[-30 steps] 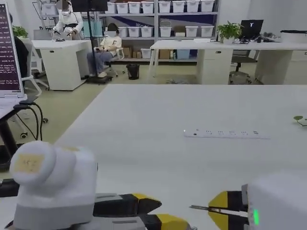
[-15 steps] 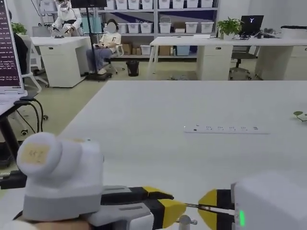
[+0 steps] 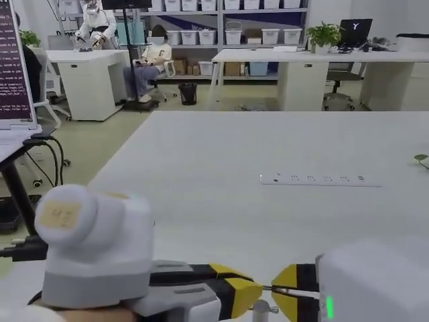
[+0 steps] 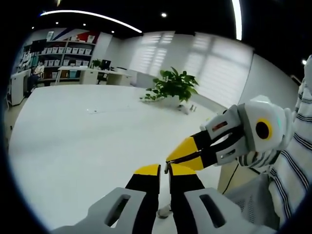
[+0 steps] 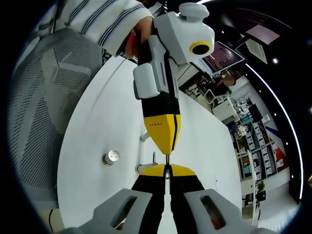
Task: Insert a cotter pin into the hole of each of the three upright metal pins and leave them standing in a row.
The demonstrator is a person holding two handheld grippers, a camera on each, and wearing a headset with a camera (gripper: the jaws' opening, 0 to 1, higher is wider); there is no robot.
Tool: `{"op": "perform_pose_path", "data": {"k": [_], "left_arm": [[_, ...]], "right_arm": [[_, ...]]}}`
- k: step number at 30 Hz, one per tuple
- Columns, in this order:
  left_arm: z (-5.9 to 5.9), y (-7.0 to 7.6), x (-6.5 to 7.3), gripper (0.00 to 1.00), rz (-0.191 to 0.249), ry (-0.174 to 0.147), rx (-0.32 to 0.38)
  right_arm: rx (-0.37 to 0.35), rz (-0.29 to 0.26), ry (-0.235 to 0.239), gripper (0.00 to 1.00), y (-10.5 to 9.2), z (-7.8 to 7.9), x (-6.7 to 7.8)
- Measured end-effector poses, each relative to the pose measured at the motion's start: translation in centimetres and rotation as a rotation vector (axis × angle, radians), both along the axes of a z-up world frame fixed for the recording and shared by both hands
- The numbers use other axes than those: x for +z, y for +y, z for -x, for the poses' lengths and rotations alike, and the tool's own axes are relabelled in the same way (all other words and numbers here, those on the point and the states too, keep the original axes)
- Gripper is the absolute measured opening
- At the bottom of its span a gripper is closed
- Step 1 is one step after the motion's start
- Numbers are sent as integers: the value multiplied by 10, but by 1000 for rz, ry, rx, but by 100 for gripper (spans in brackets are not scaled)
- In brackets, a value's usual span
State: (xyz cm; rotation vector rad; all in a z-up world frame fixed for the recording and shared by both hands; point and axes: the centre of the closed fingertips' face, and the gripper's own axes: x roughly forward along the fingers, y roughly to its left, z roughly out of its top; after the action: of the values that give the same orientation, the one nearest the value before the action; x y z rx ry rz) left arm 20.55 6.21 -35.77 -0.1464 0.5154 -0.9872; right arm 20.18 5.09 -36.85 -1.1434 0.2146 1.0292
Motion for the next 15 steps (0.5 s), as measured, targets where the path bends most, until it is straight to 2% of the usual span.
{"op": "perform_pose_path", "data": {"k": [6, 15], "left_arm": [[3, -4, -3, 1, 4, 9, -9], [5, -7, -5, 0, -2, 5, -17]], "right_arm": [[1, -3, 6, 0, 0, 3, -1], [8, -3, 6, 0, 1, 5, -1]]}}
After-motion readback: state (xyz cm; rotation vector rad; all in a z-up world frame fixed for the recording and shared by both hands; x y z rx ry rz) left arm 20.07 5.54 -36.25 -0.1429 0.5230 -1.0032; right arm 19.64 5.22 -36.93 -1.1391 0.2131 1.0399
